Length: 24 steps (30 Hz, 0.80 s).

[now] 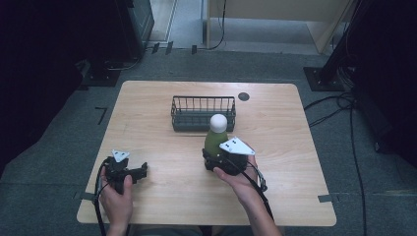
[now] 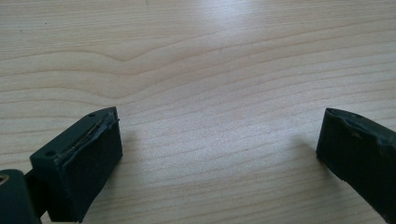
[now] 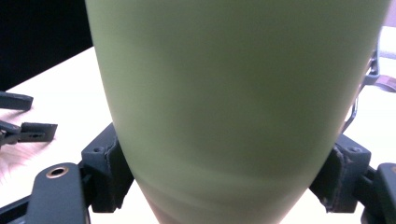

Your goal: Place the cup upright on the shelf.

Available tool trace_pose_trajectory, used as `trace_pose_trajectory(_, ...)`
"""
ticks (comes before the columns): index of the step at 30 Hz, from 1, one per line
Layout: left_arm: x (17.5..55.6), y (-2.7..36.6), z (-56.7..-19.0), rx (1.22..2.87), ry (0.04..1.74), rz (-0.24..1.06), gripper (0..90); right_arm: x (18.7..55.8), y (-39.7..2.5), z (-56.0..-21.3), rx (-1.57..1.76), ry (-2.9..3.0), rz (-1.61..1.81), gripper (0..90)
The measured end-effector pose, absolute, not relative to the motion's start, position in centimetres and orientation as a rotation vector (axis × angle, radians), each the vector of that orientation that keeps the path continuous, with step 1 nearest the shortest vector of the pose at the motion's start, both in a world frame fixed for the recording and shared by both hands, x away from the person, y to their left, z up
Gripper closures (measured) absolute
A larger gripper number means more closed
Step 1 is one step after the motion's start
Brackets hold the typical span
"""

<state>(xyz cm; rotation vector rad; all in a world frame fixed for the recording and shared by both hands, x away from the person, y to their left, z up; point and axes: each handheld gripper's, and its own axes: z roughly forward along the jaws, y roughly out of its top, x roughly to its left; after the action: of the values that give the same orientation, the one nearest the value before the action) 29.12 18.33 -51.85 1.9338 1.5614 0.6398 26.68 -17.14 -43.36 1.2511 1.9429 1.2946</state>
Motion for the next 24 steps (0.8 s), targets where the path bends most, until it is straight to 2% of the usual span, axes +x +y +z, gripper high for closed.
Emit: trace_pose_trajectory(24, 29.1, 18.3, -51.9, 1.930, 1.564, 0.639, 0.8, 30.3, -17.7, -38.2, 1.211, 1.908, 1.275, 20.4)
